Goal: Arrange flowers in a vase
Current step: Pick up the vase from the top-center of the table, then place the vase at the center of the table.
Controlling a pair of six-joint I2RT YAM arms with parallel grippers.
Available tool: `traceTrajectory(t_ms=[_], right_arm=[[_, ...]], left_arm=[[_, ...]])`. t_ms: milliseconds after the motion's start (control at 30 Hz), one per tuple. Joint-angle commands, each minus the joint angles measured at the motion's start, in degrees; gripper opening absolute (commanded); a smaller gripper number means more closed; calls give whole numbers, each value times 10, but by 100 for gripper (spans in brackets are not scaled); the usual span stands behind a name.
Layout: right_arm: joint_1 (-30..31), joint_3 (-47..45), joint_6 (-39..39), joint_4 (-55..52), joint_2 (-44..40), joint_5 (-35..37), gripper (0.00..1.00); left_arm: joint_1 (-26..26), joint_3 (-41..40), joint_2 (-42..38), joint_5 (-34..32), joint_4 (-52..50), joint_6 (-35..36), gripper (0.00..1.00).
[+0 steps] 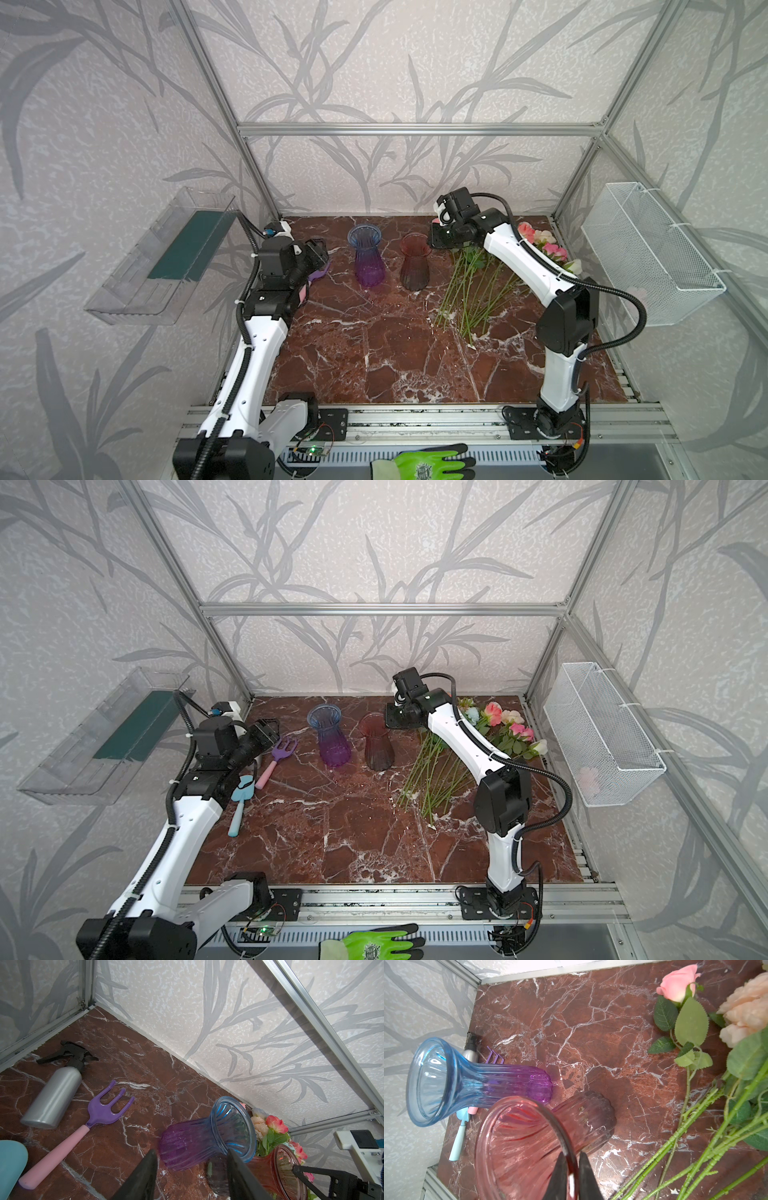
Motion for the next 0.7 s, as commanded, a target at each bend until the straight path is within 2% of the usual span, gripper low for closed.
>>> traceTrajectory(t_ms=[0,333,667], right_arm=[[2,-19,-17,-3,-49,-25,0],[0,-95,-47,-38,-136,-34,0],[-6,-121,-31,-10,-119,-99,0]], left_arm=[[3,1,2,12,5,-3,55],[3,7,14,47,6,-8,55],[2,6,17,55,7,-11,55]])
